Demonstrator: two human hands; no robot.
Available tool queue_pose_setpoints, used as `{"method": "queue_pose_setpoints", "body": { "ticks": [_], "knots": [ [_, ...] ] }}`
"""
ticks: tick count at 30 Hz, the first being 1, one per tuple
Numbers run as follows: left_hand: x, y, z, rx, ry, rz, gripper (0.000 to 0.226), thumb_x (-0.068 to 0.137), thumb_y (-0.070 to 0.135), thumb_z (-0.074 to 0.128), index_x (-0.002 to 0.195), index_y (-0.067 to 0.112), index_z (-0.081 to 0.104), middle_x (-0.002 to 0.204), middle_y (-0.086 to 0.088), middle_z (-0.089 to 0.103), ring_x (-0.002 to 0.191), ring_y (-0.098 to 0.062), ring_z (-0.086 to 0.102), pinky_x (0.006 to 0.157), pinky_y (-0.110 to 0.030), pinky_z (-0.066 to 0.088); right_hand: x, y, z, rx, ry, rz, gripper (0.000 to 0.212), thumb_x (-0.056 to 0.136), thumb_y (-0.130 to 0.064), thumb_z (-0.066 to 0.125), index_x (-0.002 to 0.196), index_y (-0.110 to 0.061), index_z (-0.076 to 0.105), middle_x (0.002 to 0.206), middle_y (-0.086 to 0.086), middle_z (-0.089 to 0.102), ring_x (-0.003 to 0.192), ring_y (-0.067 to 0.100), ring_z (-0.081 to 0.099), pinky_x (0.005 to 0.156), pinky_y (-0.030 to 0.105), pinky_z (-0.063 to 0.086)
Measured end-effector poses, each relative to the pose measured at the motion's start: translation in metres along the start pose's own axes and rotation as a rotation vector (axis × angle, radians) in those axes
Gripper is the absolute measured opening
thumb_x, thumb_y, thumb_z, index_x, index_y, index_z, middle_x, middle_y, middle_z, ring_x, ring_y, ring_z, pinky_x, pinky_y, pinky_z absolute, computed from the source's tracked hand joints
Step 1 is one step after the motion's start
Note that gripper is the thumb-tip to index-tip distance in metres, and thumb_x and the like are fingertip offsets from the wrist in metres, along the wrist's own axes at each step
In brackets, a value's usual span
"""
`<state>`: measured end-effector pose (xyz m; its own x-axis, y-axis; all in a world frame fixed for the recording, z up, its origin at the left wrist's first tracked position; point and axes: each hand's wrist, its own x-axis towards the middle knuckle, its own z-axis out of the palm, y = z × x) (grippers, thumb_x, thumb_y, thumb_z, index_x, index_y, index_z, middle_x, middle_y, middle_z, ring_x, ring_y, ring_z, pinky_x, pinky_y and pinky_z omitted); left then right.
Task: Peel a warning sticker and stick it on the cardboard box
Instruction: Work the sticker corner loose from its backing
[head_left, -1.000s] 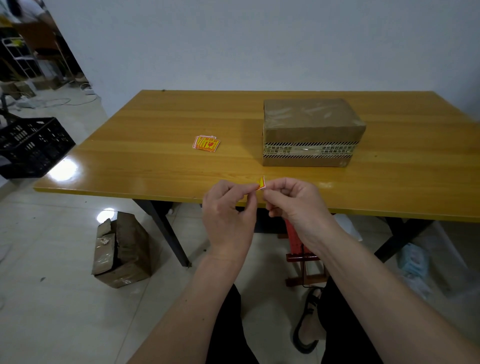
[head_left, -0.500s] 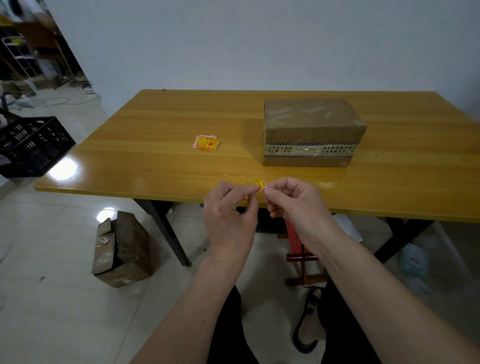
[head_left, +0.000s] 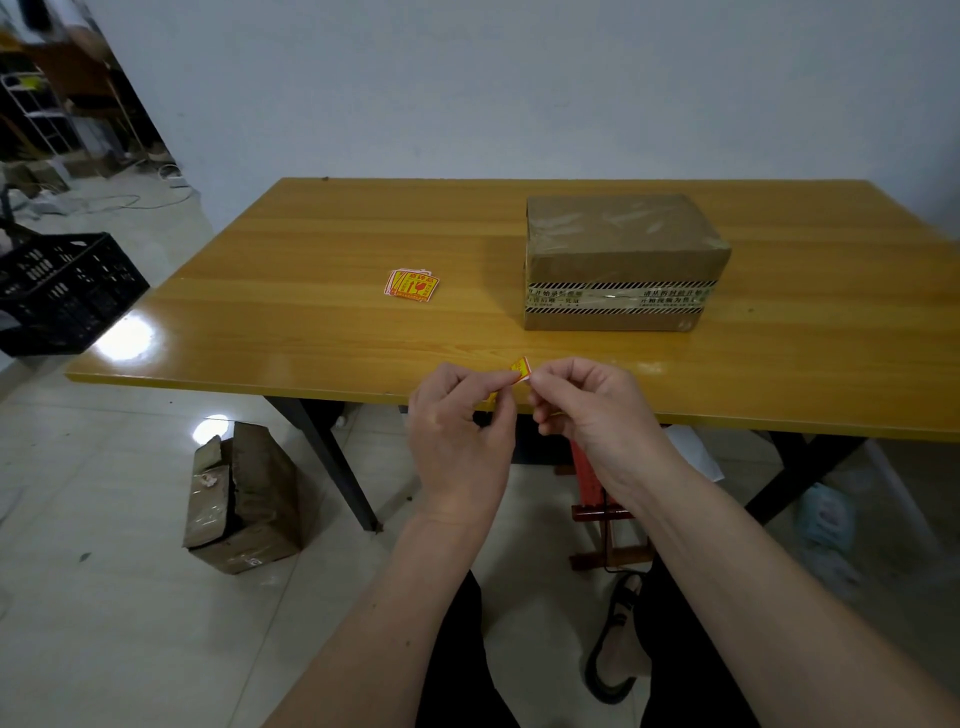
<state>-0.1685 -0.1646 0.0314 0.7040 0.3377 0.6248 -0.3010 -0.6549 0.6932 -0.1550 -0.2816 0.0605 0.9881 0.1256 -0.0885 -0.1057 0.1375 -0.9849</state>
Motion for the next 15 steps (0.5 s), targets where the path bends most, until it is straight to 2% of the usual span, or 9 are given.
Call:
{"method": "queue_pose_setpoints", "body": {
  "ticks": [3, 7, 11, 13, 15],
  "knots": [
    [-0.002, 0.001, 0.001, -0.011, -0.034, -0.022, 0.014, 0.074, 0.012, 0.074, 0.082, 0.024, 0.074, 0.073, 0.01, 0.057, 0.069, -0.012, 0.055, 0.062, -0.034, 0.05, 0.0, 0.001, 0.0, -0.011, 0.007, -0.007, 0.013, 0.086, -0.008, 0.062, 0.075, -0.011, 0.065, 0.065, 0.001, 0.062, 0.058, 0.011, 0.054, 0.054, 0.022, 0.047],
    [-0.002, 0.005, 0.0, -0.048, -0.114, -0.061, 0.011, 0.077, 0.019, 0.073, 0.084, 0.027, 0.073, 0.079, 0.016, 0.063, 0.077, -0.002, 0.056, 0.069, -0.022, 0.047, -0.001, 0.001, -0.001, -0.043, 0.018, -0.027, 0.011, 0.086, -0.008, 0.061, 0.076, -0.01, 0.064, 0.069, 0.007, 0.059, 0.059, 0.01, 0.054, 0.054, 0.02, 0.047],
    [-0.002, 0.013, -0.003, -0.261, -0.245, -0.287, 0.009, 0.077, 0.027, 0.07, 0.086, 0.026, 0.073, 0.083, 0.012, 0.071, 0.082, -0.002, 0.064, 0.074, -0.016, 0.049, 0.0, 0.0, -0.003, -0.103, 0.044, -0.076, 0.011, 0.086, -0.007, 0.061, 0.076, -0.005, 0.065, 0.068, 0.007, 0.061, 0.058, 0.007, 0.055, 0.053, 0.017, 0.047],
    [0.001, 0.014, -0.004, -0.388, -0.255, -0.408, 0.009, 0.078, 0.022, 0.07, 0.086, 0.021, 0.075, 0.082, 0.007, 0.074, 0.082, -0.005, 0.067, 0.075, -0.018, 0.051, 0.0, 0.001, -0.003, -0.16, 0.052, -0.12, 0.013, 0.085, -0.005, 0.06, 0.077, 0.004, 0.063, 0.068, 0.013, 0.059, 0.058, 0.013, 0.054, 0.052, 0.018, 0.045],
    [0.004, 0.014, -0.004, -0.466, -0.267, -0.495, 0.007, 0.079, 0.017, 0.071, 0.084, 0.019, 0.076, 0.08, 0.006, 0.075, 0.08, -0.005, 0.069, 0.073, -0.017, 0.052, 0.0, 0.002, -0.005, -0.225, 0.064, -0.155, 0.013, 0.085, -0.004, 0.06, 0.078, 0.007, 0.063, 0.069, 0.015, 0.058, 0.061, 0.017, 0.052, 0.053, 0.019, 0.044]
  ]
}}
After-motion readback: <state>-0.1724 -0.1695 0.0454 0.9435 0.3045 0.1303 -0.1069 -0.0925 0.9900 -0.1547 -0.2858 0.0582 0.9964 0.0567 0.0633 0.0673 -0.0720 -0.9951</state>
